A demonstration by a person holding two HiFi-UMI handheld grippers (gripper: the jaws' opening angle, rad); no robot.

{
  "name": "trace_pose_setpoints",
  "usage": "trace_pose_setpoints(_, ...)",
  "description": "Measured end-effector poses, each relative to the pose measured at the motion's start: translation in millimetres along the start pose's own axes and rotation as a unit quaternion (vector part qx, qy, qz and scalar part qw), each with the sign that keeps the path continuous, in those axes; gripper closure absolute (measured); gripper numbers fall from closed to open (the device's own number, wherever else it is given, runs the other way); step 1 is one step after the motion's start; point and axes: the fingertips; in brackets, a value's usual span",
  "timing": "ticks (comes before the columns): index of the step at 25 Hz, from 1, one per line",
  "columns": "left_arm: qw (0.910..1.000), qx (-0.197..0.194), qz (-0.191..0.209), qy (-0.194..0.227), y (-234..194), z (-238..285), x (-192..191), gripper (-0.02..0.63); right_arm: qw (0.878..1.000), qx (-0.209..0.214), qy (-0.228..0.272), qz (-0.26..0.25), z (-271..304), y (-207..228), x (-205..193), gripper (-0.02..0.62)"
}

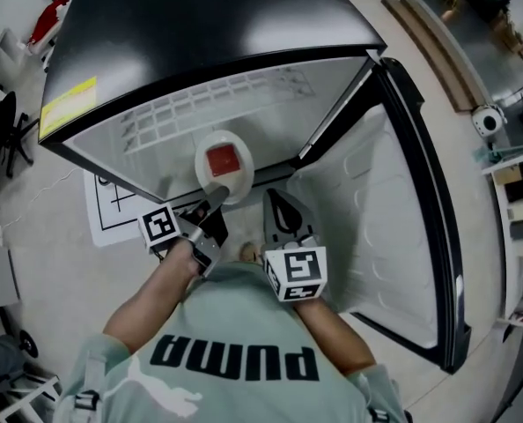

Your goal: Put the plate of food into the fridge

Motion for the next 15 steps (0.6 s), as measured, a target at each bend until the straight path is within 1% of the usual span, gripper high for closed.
trace_pose_setpoints(3, 0.9998, 0.007, 0.008, 0.017, -8.5, 3.2, 10.3, 0.532, 1.000, 0.018, -0.009, 0.001, 6.2, -4.9, 0.5, 0.591)
trace_pose_setpoints(7, 0.9992, 0.022, 0.014, 0.029, -23.2, 8.4, 20.8, 0.532, 0.999, 0.036, -0.016, -0.006, 13.2, -9.5, -0.4, 0.591)
trace_pose_setpoints(11, 0.9984, 0.036, 0.007, 0.043, -37.9, 13.7, 31.5, 0.532, 0.998, 0.053, -0.018, -0.013, 21.9, -14.8, 1.8, 0.591)
trace_pose_setpoints(15, 0.9975, 0.043, -0.008, 0.055, -48.9, 18.2, 39.5, 0.532, 0.998, 0.059, -0.017, -0.017, 27.6, -15.0, 2.0, 0.591)
Point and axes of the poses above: the fingertips, and each gripper's own axes: z forward along the fingers, y to its right, x out of its top, and after that the axes turned 5 degrees about x, right-handed
